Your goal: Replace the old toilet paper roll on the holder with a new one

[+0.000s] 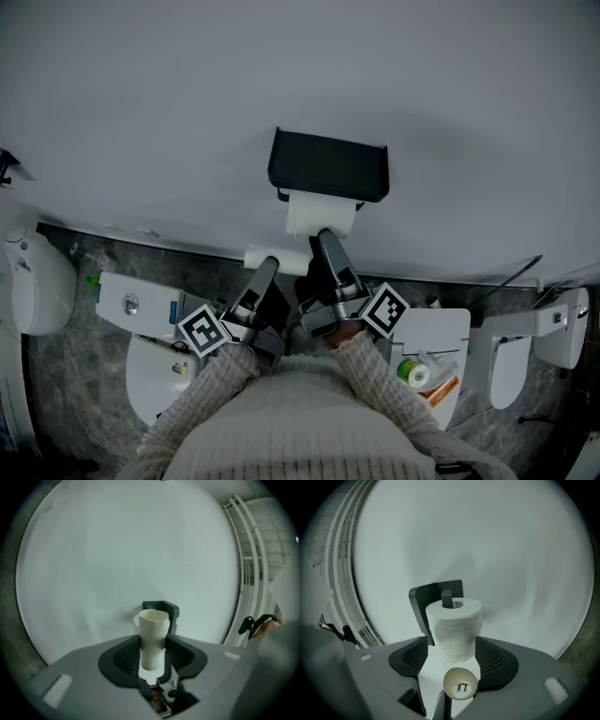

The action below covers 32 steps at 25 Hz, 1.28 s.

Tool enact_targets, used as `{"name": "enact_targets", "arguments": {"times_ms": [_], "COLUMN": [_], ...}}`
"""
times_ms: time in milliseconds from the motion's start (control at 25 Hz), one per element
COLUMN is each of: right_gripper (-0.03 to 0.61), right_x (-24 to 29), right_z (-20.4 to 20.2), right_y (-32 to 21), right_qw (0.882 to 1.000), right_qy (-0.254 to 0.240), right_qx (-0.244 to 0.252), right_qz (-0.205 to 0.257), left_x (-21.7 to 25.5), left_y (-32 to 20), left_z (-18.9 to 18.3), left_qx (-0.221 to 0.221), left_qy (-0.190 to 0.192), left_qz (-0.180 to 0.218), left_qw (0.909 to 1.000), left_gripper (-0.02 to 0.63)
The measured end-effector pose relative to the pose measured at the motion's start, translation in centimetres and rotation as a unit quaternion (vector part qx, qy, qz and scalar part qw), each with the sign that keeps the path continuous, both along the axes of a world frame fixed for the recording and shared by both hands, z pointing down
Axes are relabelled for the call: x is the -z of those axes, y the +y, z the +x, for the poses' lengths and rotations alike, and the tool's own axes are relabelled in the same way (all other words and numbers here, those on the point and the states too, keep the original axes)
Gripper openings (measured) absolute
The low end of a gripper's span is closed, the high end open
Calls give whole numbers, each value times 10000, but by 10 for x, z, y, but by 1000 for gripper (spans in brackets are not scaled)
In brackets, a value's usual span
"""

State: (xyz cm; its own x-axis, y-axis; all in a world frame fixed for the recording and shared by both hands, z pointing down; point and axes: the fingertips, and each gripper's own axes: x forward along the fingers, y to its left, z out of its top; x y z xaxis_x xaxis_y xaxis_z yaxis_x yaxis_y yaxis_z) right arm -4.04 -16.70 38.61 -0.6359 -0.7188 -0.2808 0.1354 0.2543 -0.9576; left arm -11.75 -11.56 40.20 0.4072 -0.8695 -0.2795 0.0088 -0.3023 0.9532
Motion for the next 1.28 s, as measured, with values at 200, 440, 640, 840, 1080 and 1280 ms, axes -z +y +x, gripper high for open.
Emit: {"name": "enact_targets", "arguments": {"times_ms": [200, 440, 640, 840, 1080, 1280], "right_gripper": [190, 95, 11, 0, 0, 0], "right_x": [7, 10, 7, 9, 13, 13], "right_z": [7, 25, 39, 42, 39, 42], "right_y": [16, 31, 38, 46, 49, 50], "right_qw": [9994, 9977, 9968, 9967, 9954, 9955], "right_qy": [252, 530, 630, 555, 664, 643], "right_qx": [116, 47, -118, -104, -61, -57], "right_qz": [200, 411, 476, 579, 690, 687], "left_x": [6, 8, 8, 6, 5, 4], "left_y": [1, 1, 5, 9, 10, 11], "left_z": [4, 13, 23, 31, 34, 32], "left_qx": [-14, 56, 36, -24, -26, 9], "left_qy": [86, 182, 318, 340, 353, 291], "left_qz": [87, 97, 73, 43, 10, 1], "left_qw": [9999, 9998, 9995, 9994, 9994, 9996], "left_gripper": [158, 158, 158, 158, 158, 158]}}
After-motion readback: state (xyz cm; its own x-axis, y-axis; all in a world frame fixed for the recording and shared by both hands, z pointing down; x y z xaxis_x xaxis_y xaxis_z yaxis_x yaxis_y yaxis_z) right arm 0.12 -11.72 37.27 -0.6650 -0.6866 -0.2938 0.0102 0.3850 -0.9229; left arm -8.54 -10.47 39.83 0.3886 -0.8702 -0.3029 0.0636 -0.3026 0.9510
